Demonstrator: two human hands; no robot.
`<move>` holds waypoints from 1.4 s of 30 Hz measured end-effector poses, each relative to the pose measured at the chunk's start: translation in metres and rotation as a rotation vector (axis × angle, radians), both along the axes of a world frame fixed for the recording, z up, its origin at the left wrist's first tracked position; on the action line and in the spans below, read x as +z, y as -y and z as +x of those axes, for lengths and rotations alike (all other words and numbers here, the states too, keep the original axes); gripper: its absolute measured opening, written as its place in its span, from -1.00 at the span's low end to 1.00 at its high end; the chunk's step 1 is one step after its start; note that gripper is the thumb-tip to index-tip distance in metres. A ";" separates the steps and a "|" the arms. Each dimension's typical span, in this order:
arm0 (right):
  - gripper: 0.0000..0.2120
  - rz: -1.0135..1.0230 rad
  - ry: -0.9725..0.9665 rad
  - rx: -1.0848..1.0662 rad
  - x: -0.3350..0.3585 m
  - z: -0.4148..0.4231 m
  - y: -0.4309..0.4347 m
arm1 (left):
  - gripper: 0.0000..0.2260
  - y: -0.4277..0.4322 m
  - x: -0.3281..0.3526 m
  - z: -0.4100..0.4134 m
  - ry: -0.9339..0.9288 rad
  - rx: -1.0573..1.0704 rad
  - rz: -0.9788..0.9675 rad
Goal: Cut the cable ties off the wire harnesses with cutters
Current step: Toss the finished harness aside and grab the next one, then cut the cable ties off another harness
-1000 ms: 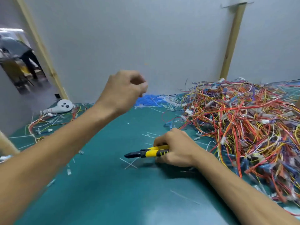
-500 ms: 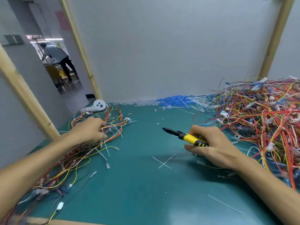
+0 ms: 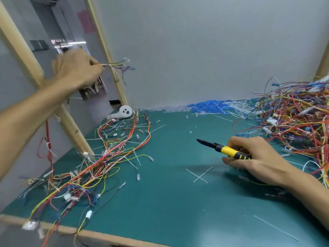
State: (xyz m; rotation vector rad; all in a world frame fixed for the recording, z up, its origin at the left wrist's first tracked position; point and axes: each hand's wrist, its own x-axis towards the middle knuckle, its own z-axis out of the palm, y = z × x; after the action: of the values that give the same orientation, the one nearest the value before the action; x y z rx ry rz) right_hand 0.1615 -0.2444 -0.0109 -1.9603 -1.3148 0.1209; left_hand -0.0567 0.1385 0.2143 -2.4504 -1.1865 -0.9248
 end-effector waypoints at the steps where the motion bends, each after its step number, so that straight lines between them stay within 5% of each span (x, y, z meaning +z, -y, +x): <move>1: -0.77 -0.001 -0.001 -0.001 0.000 0.000 0.000 | -0.71 0.000 0.009 0.000 -0.032 0.021 -0.023; 6: -0.79 0.003 -0.007 -0.006 0.002 -0.001 0.000 | -0.81 0.004 0.033 0.012 0.007 -0.086 -0.359; 9: -0.78 -0.001 -0.014 -0.011 0.004 -0.003 0.002 | -0.74 0.019 0.030 0.023 0.320 -0.279 -0.803; 14: -0.72 0.076 -0.074 -0.009 0.008 -0.007 0.001 | -0.73 0.060 0.025 0.038 0.378 -0.694 -1.442; 19: -0.76 0.249 -0.405 0.095 0.007 0.000 0.000 | -0.87 0.112 -0.010 0.055 0.624 -0.985 -1.884; 21: -0.65 0.297 -0.472 0.080 0.009 0.001 0.000 | -0.89 0.128 -0.049 0.063 0.618 -1.049 -1.910; 24: -0.65 0.333 -0.529 0.075 0.015 0.003 0.000 | -0.79 0.155 -0.125 0.074 0.358 -0.988 -1.806; 27: -0.60 0.319 -0.653 0.104 0.014 0.003 -0.002 | -0.80 0.185 -0.180 0.086 0.360 -0.930 -1.700; 36: -0.68 0.460 -0.613 0.008 0.015 0.003 -0.005 | -0.90 0.187 -0.188 0.106 0.361 -1.283 -1.510; 42: -0.73 0.577 -0.546 -0.040 0.012 0.009 -0.005 | -0.80 0.170 -0.193 0.097 0.638 -1.328 -1.967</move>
State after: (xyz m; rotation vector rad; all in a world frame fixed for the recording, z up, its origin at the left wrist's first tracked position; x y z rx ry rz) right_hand 0.1704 -0.2396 0.0007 -1.3317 -0.8275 0.2130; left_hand 0.0406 -0.0317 0.0212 -5.1364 0.1999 -0.7276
